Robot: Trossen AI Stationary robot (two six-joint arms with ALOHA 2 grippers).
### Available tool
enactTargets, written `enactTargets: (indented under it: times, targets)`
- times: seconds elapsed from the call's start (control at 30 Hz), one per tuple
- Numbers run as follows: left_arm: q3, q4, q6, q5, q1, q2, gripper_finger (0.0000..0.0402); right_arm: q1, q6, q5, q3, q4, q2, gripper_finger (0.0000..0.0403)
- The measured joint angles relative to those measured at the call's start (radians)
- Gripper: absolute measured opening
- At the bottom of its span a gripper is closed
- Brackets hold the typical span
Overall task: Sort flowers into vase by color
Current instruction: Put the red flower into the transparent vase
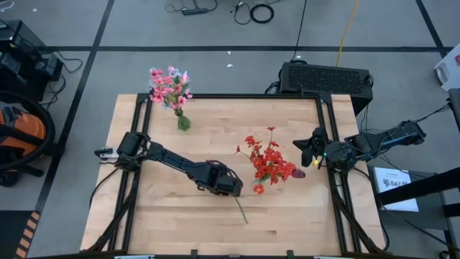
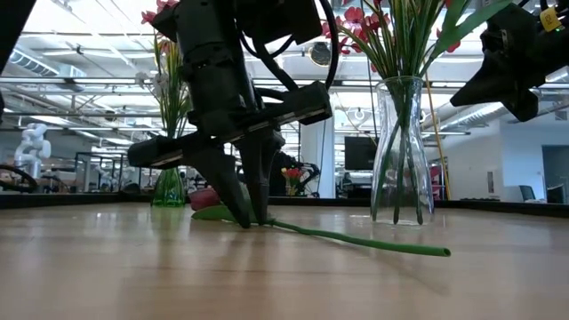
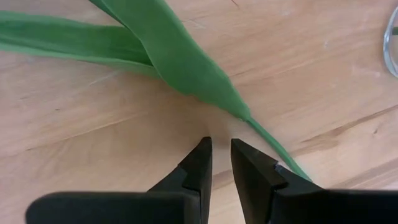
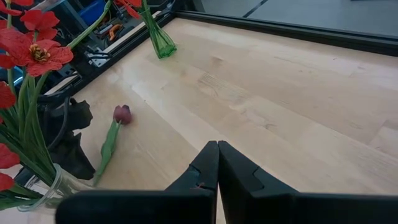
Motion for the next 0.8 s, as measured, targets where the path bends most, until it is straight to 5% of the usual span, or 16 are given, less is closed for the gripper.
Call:
enactTargets:
  times: [0.8]
  targets:
    - [-0.001, 0.142, 0.219, 0.153, -0.029, -0.006, 0.0068, 0.0, 0.0, 0.0, 0.0, -0.005, 0.0, 0.0]
